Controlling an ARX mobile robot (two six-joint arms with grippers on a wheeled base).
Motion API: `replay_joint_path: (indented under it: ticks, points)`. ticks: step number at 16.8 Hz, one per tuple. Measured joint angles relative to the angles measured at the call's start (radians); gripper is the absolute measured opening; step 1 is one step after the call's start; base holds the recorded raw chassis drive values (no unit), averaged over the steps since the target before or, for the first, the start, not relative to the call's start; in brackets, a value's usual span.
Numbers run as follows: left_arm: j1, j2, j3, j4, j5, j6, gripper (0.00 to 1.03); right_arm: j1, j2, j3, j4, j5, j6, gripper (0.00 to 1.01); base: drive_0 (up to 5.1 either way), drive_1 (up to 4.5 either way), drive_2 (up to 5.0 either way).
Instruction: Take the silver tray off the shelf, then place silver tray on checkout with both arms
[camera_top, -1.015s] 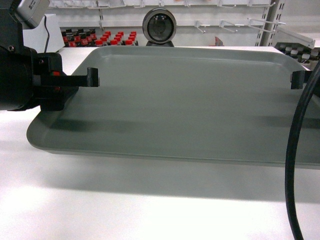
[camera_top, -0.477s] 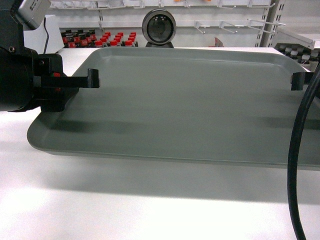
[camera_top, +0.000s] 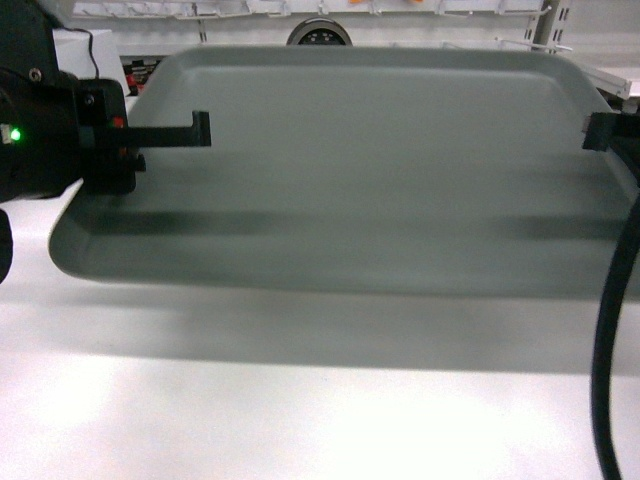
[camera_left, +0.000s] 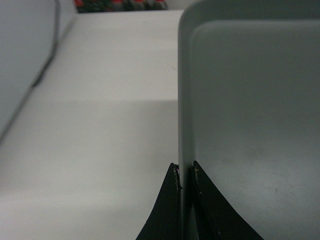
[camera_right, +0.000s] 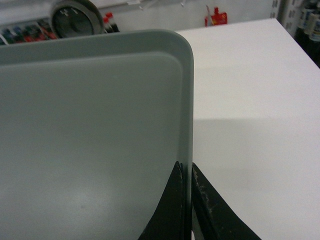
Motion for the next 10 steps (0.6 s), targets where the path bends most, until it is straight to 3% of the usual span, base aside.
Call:
replay_joint_path:
  ticks: [1,2,6,10]
  points:
    - [-0.021,0.006,0.01,0.01,-0.131,0.019,0.03,-0.007,0.031,0.001,0.113,-0.038,0.008,0.02,0.1,4.31,-4.1]
    - [-0.026,0.02,0.024,0.013,-0.168,0.034,0.04,-0.007,0.031,0.016,0.124,-0.047,0.008,0.02,0.1,4.31,-4.1]
    - [-0.022,0.113,0.084,-0.012,-0.168,0.059,0.04,-0.012,0.136,0.111,-0.006,-0.051,-0.008,0.02,0.1,4.31,-4.1]
    - [0.004,0.202,0.143,-0.055,-0.171,0.07,0.04,0.003,0.252,0.235,-0.115,-0.042,-0.046,0.02,0.1,4.31,-4.1]
